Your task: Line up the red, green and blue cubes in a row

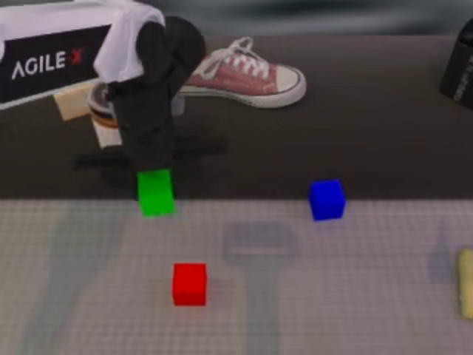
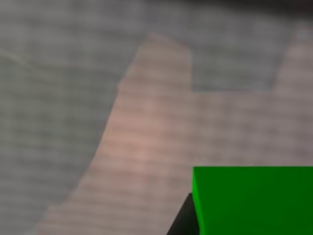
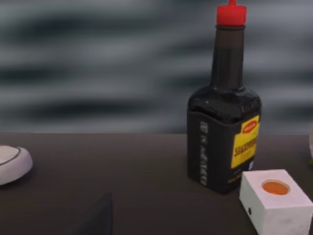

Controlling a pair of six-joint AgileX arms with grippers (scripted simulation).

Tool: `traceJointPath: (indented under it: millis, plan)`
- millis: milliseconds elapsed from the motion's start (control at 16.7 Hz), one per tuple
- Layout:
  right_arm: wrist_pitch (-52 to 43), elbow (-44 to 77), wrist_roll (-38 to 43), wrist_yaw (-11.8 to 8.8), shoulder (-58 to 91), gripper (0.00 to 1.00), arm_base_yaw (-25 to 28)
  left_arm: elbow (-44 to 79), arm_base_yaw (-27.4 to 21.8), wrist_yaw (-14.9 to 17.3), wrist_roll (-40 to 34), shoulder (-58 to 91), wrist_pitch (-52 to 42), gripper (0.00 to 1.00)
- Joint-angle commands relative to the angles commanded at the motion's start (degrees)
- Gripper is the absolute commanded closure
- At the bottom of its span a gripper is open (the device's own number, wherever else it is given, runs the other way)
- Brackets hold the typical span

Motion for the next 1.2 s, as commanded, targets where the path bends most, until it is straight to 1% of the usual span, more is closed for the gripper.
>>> traceJointPath:
  millis: [240, 360, 420, 540, 840, 1200]
  plan:
    - [0.0, 0.0, 0.0, 0.0, 0.0, 0.0, 0.0, 3.09, -13.92, 0.0, -8.72, 0.66, -2.18, 1.0]
    - [0.0, 0.0, 0.0, 0.0, 0.0, 0.0, 0.0, 4.16, -18.59, 0.0, -11.99, 0.64, -2.87, 1.0]
    - [0.0, 0.0, 0.0, 0.0, 0.0, 0.0, 0.0, 4.49, -20.03, 0.0, -13.1, 0.57, -3.06, 1.0]
    - [0.0, 0.0, 0.0, 0.0, 0.0, 0.0, 0.0, 4.73, -21.03, 0.0, -13.93, 0.5, -3.2, 1.0]
    - [0.0, 0.0, 0.0, 0.0, 0.0, 0.0, 0.0, 3.74, -20.77, 0.01, -13.82, 0.72, -2.1, 1.0]
    - [0.0, 0.0, 0.0, 0.0, 0.0, 0.0, 0.0, -3.88, -20.95, 0.04, -13.95, 4.27, 9.48, 1.0]
